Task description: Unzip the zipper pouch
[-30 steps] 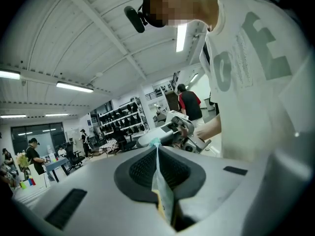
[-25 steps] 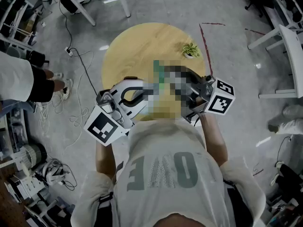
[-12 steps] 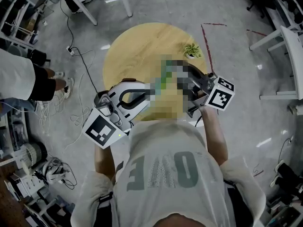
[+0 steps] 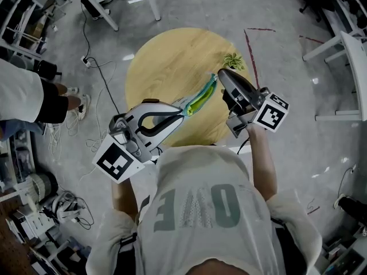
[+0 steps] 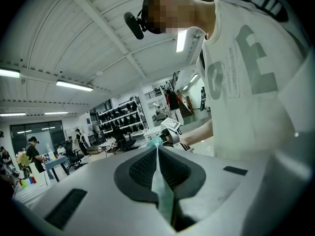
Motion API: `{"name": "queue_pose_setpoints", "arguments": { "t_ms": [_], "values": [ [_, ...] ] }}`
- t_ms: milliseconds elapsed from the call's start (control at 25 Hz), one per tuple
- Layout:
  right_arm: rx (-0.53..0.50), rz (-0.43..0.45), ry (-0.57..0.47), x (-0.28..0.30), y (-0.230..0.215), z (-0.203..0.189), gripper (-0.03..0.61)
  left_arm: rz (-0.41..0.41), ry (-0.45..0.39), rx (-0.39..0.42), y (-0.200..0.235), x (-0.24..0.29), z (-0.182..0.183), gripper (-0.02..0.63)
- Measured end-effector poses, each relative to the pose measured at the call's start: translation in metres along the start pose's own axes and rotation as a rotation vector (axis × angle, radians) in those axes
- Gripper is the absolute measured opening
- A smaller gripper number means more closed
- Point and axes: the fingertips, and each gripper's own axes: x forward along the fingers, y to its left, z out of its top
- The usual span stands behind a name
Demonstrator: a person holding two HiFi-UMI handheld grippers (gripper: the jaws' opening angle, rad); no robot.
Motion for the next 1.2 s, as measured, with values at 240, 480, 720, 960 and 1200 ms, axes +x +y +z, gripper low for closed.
{"name": "queue_pose_setpoints", "arguments": {
  "t_ms": [240, 480, 720, 960, 1200],
  "values": [
    [-0.016, -0.047, -0.010, -0.010, -0.011, 0.003, 0.029, 0.008, 0.024, -0.001, 0.000, -0.009, -0.005, 0.031],
    [-0.009, -0.055, -0.003, -0.011, -0.013, -0.001, 0.029, 0.000, 0.028, -0.007, 0.000, -0.007, -0.008, 0.031],
    [0.007, -0.054, -0.012, -0.010, -0.017, 0.000, 0.029, 0.004, 0.039, -0.002, 0.002, -0.006, -0.012, 0.031],
    [-0.025, -0.106, -0.020, -0.012, -0.021, -0.002, 0.032, 0.017, 0.075, 0.006, 0.005, -0.005, -0.021, 0.031],
    [-0.076, -0.121, -0.022, -0.013, -0.014, -0.001, 0.040, 0.029, 0.149, 0.021, 0.008, -0.005, -0.038, 0.031]
  ]
}}
